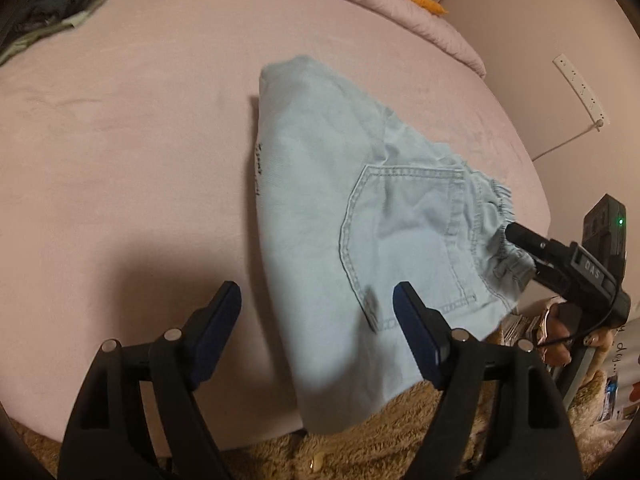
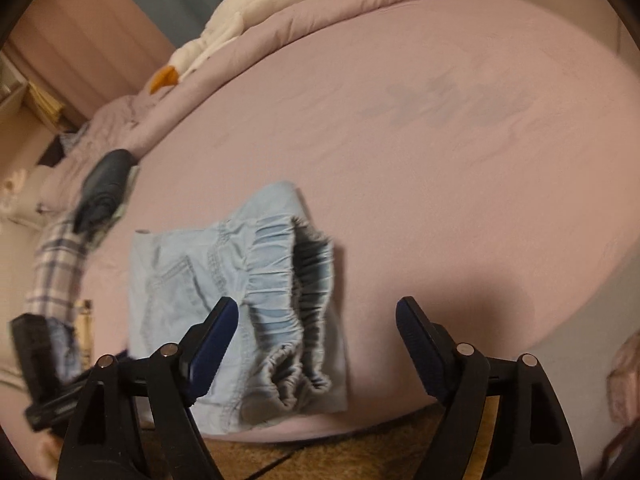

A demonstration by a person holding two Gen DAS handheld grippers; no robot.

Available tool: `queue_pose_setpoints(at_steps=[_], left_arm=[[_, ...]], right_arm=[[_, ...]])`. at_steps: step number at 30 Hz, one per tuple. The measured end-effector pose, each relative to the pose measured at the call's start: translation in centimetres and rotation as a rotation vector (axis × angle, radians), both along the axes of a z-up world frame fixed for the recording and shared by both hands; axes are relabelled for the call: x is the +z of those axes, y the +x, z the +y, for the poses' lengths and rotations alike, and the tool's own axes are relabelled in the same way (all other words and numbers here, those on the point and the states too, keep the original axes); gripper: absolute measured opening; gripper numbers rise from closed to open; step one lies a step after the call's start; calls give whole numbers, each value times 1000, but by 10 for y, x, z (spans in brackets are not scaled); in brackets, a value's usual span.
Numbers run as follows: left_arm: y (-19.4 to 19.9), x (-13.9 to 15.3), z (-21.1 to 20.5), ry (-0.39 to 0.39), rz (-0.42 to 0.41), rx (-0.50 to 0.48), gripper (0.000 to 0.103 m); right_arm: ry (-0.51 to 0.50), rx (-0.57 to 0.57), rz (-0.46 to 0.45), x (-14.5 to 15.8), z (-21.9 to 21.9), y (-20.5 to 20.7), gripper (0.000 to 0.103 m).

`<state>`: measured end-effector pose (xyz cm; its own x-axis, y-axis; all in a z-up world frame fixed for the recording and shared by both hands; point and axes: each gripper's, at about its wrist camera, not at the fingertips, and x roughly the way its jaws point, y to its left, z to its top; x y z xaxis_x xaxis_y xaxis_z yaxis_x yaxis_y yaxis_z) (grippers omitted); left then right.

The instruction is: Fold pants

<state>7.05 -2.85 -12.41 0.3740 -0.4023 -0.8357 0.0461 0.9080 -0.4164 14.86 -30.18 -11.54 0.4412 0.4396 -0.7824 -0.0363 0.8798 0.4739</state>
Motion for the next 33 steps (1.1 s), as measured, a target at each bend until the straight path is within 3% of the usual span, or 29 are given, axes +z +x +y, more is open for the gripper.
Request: queue_pose_setpoints(at_steps=[4,7,11,17,20,33], left_arm=[[7,-6,-6,10,11,-3,75],[11,-7,-11,24,-3,-19,70],[17,-10,-9,-16,-11,-8,56],[15,-7,-14,-33,-21,6,29],[7,2,-14,-35,-30,11,21],[-28,30,3,48,-73,48,19]], right_arm=[[40,38,71,-23,7,3,81],[12,57,44,-20,14,3,81],[63,96,34,-22,30,15,80],[-41,94,-6,-20,47,15,62],[-55,83,-15,-12,45,7,46],[-142,151,-79,20,76,-18,42]])
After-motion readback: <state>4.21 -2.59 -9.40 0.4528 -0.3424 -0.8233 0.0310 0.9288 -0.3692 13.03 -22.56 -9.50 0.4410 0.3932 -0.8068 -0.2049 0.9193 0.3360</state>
